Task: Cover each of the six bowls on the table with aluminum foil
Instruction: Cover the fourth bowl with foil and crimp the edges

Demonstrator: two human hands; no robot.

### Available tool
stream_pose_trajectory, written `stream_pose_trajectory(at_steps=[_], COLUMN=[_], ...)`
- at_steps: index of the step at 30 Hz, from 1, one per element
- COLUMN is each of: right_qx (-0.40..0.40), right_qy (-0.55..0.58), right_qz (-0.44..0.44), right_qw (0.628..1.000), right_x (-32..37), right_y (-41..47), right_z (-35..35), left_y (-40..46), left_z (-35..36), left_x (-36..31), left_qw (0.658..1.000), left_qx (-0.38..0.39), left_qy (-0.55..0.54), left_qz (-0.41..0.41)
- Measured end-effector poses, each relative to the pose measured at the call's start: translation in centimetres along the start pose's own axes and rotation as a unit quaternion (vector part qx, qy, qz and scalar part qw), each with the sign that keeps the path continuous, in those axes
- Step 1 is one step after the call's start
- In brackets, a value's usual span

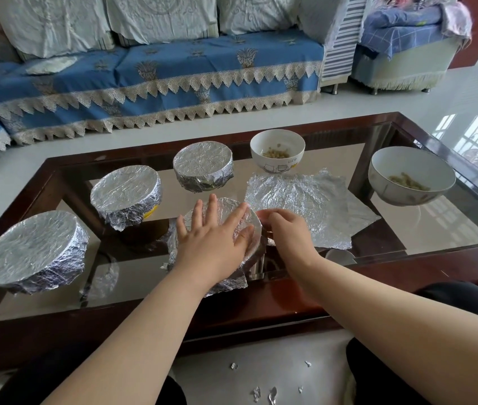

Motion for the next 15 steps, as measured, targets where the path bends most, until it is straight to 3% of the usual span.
stream_pose_trajectory(at_steps=[4,11,15], right_qx=[0.012,0.048,0.042], right_qy=[-0.154,-0.205,-0.154], right_qz=[-0.079,-0.094,-0.090], right_qw=[0.985,0.973,0.983], right_x=[0.7,1.0,0.5], right_y=[-0.3,0.5,0.6], right_z=[1.3,2.1,2.0], left_y=[-0.2,-0.8,-1.1], left_z=[0.0,-1.2,-0.7], left_x=[0.1,1.3,1.5], left_qw=[0.999,0.998,0.999], left_qx=[0.012,0.025,-0.011], left_qy=[0.006,-0.013,0.032], left_qz=[-0.039,-0.048,-0.014])
Point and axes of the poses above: each hand's wrist, its own y-axis towards the middle knuckle, its own z-axis out of the palm, x = y × z, the point moved 7 cm from there along y, towards the middle knuckle, and after that the axes turned 6 degrees about x, right-handed, at the moved point
